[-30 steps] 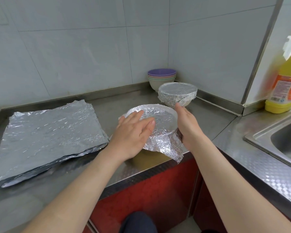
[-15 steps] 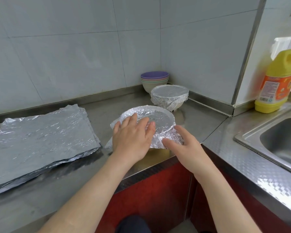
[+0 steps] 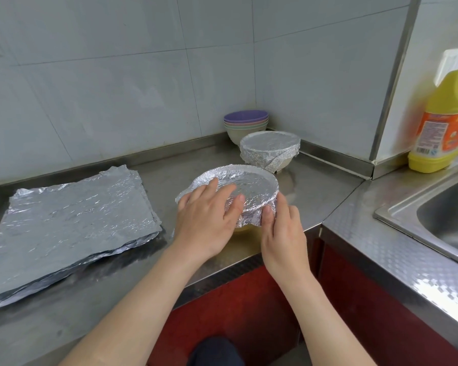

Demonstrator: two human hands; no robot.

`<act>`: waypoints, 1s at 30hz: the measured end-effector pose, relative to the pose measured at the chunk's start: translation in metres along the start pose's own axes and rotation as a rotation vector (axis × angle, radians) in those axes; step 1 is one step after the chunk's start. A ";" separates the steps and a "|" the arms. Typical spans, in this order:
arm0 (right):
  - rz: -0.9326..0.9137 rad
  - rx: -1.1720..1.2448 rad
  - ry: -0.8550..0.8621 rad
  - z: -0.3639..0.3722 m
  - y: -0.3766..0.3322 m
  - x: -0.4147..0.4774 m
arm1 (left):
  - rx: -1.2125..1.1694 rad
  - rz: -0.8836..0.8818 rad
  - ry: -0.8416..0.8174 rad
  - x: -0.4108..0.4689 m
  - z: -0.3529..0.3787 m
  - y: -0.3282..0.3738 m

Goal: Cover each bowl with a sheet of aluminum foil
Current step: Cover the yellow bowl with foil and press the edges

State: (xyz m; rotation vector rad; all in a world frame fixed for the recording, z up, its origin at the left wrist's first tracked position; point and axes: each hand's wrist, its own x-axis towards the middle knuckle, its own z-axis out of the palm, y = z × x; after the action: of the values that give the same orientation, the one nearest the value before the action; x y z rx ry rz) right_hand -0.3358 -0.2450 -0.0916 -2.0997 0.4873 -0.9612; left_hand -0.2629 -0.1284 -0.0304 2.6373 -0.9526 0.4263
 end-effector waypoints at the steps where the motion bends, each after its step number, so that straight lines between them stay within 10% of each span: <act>1: 0.027 0.039 0.017 0.003 0.000 0.001 | -0.017 0.014 0.011 -0.001 0.001 -0.002; 20: 0.783 0.954 0.080 -0.001 -0.009 0.049 | -0.399 -0.032 0.195 0.020 -0.015 -0.024; 30: 0.678 0.847 0.055 0.008 -0.025 0.077 | -0.620 -0.276 -0.070 0.064 -0.005 -0.023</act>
State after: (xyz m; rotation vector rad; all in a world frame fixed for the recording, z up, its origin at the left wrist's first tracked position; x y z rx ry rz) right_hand -0.2792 -0.2717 -0.0396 -1.0379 0.6212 -0.6453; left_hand -0.2019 -0.1462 -0.0062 2.1688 -0.5954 -0.0328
